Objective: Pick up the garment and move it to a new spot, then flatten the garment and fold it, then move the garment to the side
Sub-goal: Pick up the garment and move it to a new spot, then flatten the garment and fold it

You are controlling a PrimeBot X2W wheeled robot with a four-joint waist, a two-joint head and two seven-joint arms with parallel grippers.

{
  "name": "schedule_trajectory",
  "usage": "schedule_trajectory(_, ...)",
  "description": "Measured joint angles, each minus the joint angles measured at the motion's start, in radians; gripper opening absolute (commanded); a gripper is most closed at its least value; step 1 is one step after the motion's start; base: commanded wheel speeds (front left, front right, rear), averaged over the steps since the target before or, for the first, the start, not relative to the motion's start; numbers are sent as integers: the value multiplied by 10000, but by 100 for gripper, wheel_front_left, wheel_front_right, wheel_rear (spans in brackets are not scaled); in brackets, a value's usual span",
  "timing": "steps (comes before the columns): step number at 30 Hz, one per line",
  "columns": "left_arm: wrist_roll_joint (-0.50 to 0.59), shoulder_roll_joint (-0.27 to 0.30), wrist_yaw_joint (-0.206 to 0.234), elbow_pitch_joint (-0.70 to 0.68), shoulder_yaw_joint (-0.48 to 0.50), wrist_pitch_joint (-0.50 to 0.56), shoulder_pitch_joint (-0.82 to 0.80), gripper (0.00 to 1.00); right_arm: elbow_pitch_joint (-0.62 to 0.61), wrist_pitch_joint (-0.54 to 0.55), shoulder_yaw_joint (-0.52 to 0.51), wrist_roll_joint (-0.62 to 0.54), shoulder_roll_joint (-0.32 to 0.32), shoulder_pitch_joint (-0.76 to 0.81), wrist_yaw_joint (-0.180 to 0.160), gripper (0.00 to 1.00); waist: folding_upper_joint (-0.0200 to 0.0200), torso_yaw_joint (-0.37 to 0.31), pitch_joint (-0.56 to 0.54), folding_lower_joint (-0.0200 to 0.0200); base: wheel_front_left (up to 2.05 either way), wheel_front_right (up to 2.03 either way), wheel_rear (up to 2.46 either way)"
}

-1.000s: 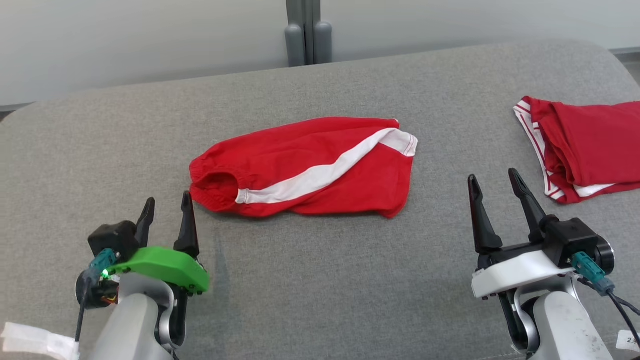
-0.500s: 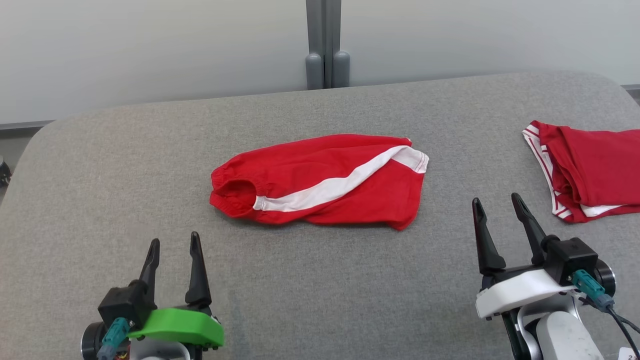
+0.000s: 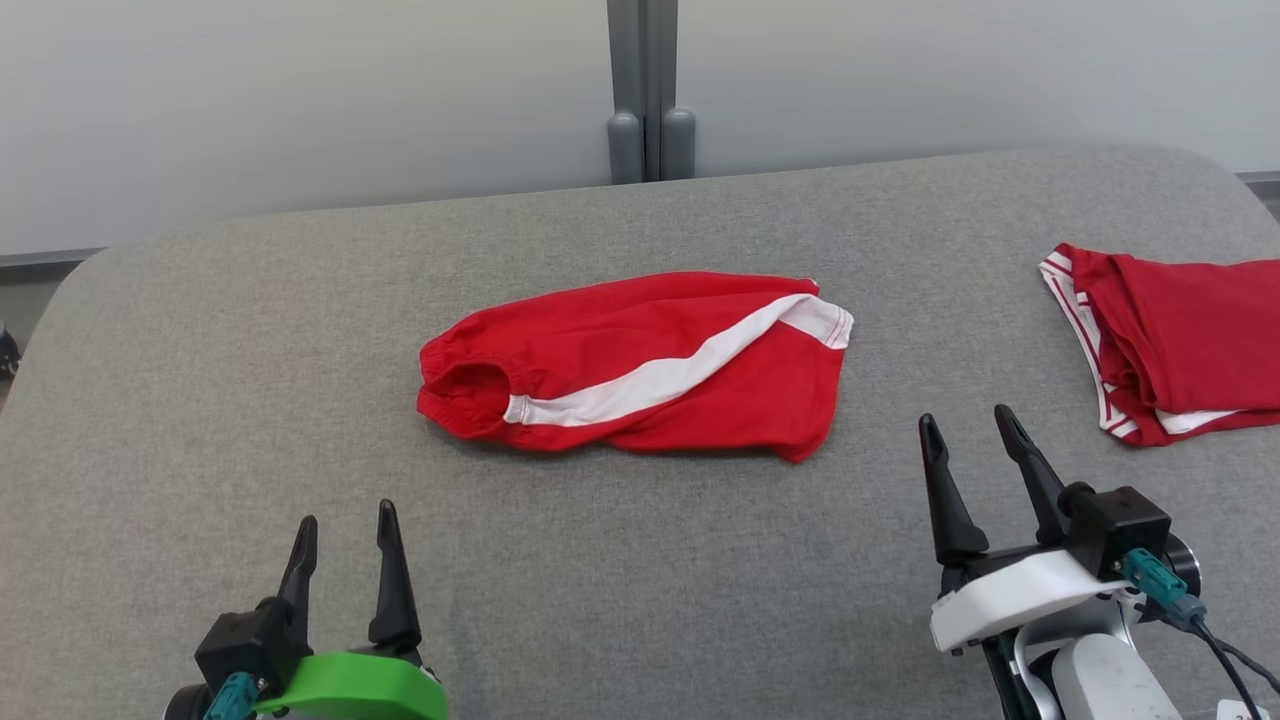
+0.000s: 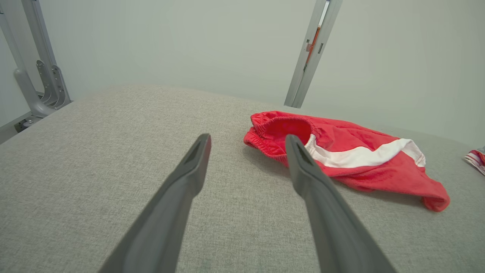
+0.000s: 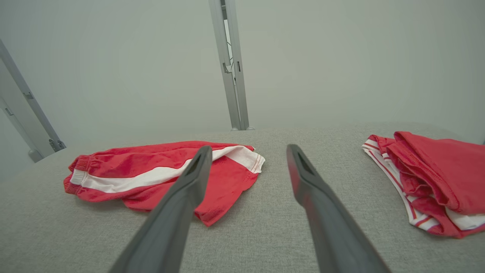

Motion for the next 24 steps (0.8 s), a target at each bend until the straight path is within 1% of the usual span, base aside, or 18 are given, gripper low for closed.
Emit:
schedule_trajectory(16,61,-13,-94,153,10,0,-23,100,182,0,104,-8,0,-69,0,100,1,12,129,0,0,0,0)
schedule_trajectory(20,378,-13,-433,437,-433,31,-486,100,136,0,186,-21,2,-216,0,100,0,-55,370,0,0,0,0)
schedule_trajectory(24,510,12,-823,882,-940,786,-1526,100,121,0,263,-44,2,-342,0,100,0,-186,703,0,0,0,0)
